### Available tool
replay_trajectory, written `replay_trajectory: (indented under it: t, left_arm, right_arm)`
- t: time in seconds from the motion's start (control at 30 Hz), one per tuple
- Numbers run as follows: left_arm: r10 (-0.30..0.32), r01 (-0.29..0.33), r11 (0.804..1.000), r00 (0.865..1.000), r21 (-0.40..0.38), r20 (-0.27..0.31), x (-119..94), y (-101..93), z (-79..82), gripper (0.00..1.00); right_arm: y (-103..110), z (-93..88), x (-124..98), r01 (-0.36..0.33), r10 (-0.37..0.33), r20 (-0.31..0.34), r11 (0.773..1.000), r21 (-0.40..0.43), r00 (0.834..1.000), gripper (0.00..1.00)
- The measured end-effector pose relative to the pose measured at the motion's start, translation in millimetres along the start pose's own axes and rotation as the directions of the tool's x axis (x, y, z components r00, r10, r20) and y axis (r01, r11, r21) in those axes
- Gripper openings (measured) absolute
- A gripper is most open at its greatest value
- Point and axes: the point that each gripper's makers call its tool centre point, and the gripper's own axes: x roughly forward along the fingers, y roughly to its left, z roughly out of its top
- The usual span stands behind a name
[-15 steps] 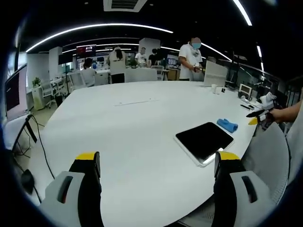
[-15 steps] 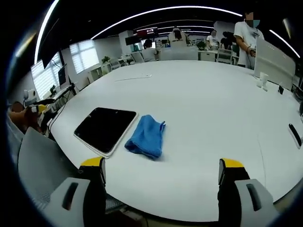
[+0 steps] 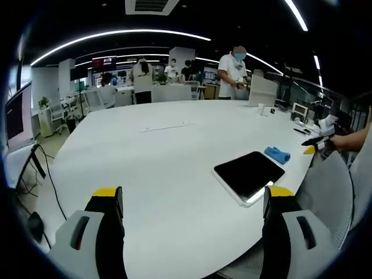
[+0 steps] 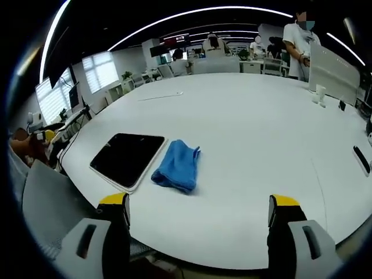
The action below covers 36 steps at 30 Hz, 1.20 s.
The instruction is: Wipe the mirror surface with the cleaning cloth until all visible marks leave the cleaned area.
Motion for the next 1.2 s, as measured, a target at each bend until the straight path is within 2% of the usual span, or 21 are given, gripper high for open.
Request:
replay_trajectory:
  t: [0.33,1.07,1.2]
  left_arm:
    - [-0.005,0.005,1.0,1.0,-0.004,0.003,6.5,-3.4,3.0,0.99]
    - [-0.008,0.007,1.0,1.0,-0.012,-0.012,13.1,-7.3,-7.7,0.99]
    - [-0.013,0.013,1.0,1.0,-0.016,-0.005,14.1,-10.2,-5.3,0.99]
  right_arm:
    - [-3.8,-2.7,-0.2,0.001,-0.001,0.001,1.0,0.025,1.0,0.98]
    - [-3.3,-0.9,2.1,-0.007,0.007,-0.005,0.999,0.044,1.0,0.98]
    - [-3.7,0.2,1.0,-0.005,0.005,-0.008,0.999,0.041,1.0,0.98]
